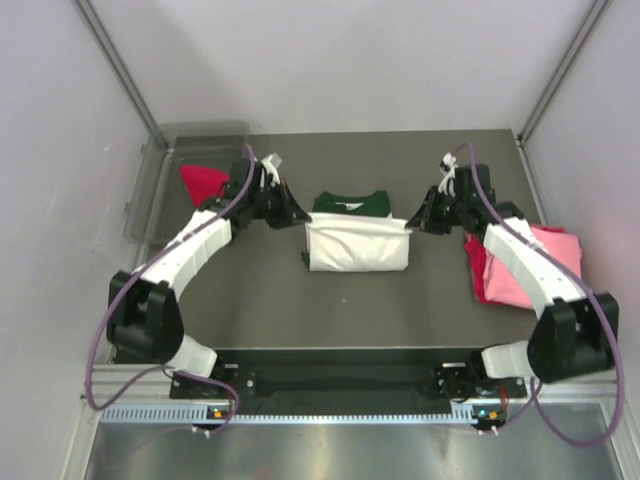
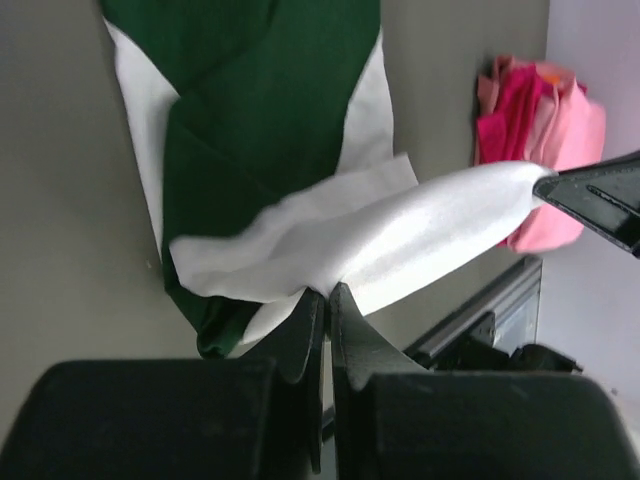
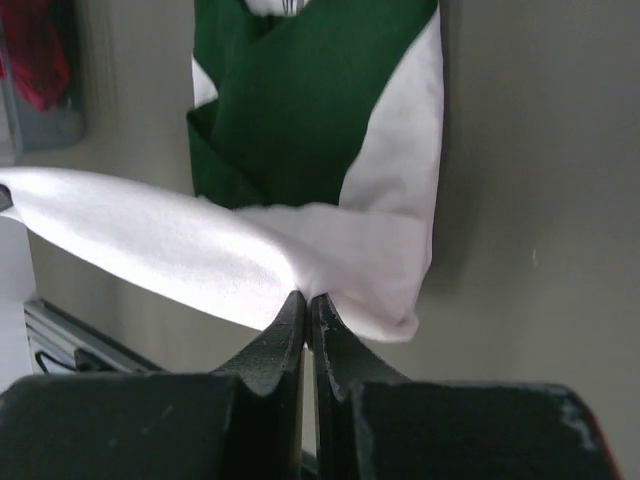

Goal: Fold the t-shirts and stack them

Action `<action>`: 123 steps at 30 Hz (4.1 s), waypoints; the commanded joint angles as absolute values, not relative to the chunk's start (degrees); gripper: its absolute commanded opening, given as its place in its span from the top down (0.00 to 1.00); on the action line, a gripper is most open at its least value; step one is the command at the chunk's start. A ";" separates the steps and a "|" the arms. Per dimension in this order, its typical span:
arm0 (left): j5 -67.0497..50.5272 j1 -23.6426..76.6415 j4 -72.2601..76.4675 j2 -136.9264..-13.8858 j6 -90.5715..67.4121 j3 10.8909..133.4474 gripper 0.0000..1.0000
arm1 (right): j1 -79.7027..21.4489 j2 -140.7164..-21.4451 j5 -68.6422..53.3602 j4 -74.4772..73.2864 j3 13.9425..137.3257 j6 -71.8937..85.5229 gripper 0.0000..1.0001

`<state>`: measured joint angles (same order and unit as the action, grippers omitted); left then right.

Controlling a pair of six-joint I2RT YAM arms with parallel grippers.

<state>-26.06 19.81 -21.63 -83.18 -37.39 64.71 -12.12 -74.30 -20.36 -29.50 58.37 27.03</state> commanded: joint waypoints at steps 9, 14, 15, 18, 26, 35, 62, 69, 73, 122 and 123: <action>-25.49 13.18 -18.28 -111.95 -37.35 89.89 1.00 | -8.09 -100.79 -23.99 -22.06 82.60 25.84 1.00; -26.10 12.22 -19.34 -123.37 -38.49 102.12 1.00 | -7.91 -113.27 -26.54 -19.25 94.01 25.84 0.91; -26.28 12.04 -19.07 -124.27 -38.67 102.91 0.97 | -7.74 -114.86 -26.11 -19.42 95.35 25.93 0.72; -26.11 11.95 -17.23 -124.90 -38.67 103.02 0.31 | -7.65 -116.20 -24.88 -17.33 95.37 26.10 0.27; -22.42 12.39 -12.50 -111.48 -34.37 90.55 0.05 | -7.65 -104.42 -23.03 -11.69 79.40 24.17 0.17; -10.99 15.29 -1.51 -96.95 -32.78 66.90 0.01 | -9.14 -92.03 -9.87 -1.25 59.80 25.23 0.23; -17.14 17.58 9.75 -109.07 -35.07 63.02 0.06 | -9.84 -106.86 -22.94 6.77 60.90 27.07 0.08; -15.64 17.49 5.63 -114.86 -34.01 70.48 0.09 | -9.93 -113.72 -20.83 1.68 68.98 27.60 0.16; -16.17 17.49 1.60 -117.42 -34.98 75.84 0.16 | -9.85 -116.10 -21.18 -2.36 74.69 27.60 0.24; -20.49 19.95 18.20 -111.37 -30.76 63.46 1.00 | -13.36 -108.38 -22.50 8.17 67.59 24.87 1.00; -19.78 20.13 18.19 -110.75 -30.15 63.20 1.00 | -13.45 -107.93 -22.41 8.87 66.80 24.87 1.00</action>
<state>-21.82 19.33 15.84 -115.63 -33.08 64.53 -13.02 -113.21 -22.59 3.51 67.83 25.17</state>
